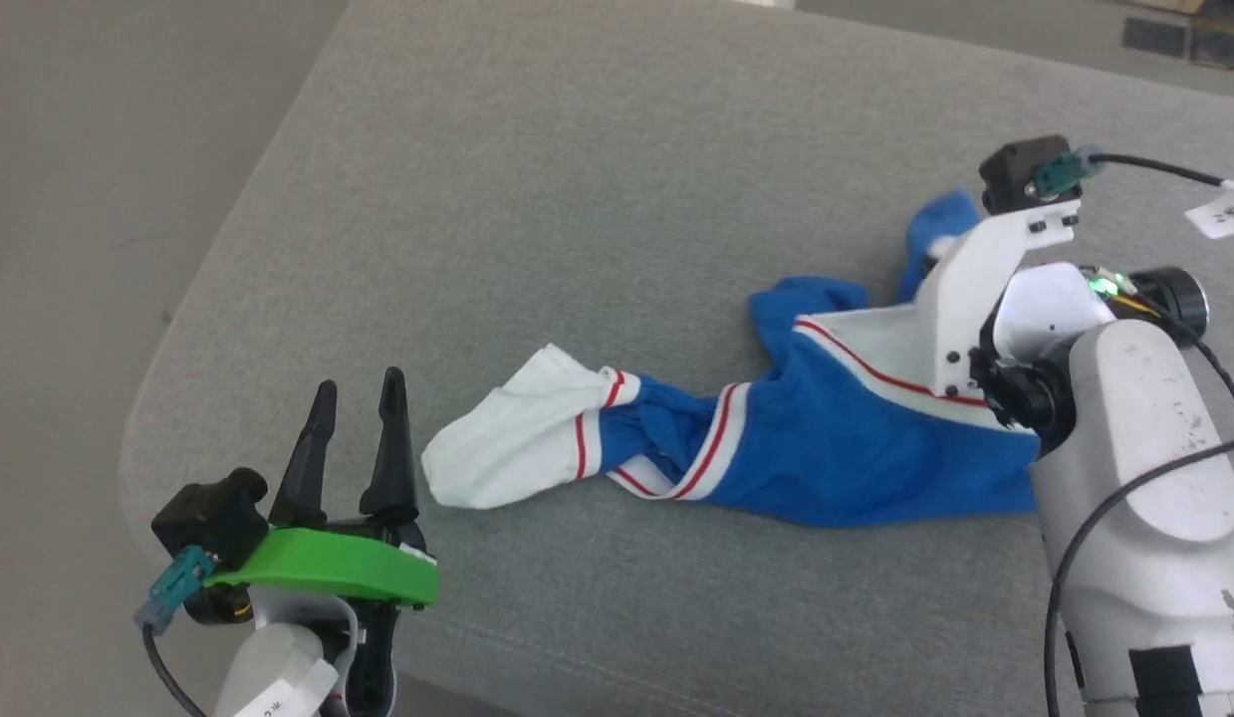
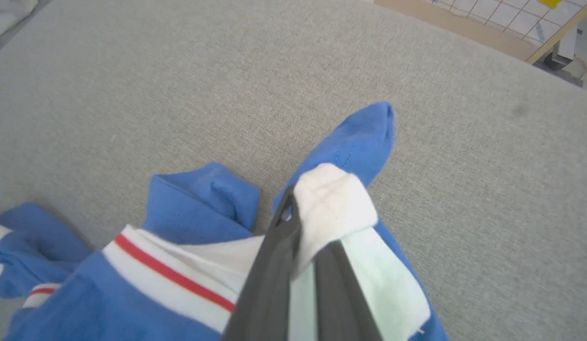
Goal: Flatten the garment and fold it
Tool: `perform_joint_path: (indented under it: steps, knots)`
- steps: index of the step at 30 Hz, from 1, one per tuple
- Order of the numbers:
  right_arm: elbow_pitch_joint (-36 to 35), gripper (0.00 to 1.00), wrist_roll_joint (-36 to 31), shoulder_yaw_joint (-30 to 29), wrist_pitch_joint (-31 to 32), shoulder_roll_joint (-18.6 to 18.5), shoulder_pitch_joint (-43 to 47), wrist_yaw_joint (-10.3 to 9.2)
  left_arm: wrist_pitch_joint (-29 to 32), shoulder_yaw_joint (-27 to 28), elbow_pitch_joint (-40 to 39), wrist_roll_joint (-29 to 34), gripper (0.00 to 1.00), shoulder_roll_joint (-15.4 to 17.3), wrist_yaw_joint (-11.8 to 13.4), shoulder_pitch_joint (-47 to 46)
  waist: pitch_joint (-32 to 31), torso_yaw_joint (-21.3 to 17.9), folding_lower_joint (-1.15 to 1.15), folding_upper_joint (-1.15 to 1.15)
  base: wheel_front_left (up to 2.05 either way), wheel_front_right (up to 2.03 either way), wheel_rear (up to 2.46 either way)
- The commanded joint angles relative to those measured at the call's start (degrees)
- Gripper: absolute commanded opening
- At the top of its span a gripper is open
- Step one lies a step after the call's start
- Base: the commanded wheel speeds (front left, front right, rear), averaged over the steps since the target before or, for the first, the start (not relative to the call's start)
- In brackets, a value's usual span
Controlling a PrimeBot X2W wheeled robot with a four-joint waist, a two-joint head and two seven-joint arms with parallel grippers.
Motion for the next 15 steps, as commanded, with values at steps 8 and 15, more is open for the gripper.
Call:
perform_joint_path:
  steps: [8,15]
  knots:
    - [-18.7,0.0,4.41,-9.43,-1.19,-0.03,11.24,-0.08,-0.26,0.34,-0.18,1.16,1.0,-0.02,-0.38,0.67,-4.96,-5.78,0.0,0.0,0.0,0.0,0.0]
    - [-26.6,0.0,9.1,-22.18,2.13,-0.03,28.38,-0.08,-0.26,-0.04,0.18,1.33,1.0,0.69,-0.39,1.71,-6.87,-7.18,0.0,0.0,0.0,0.0,0.0]
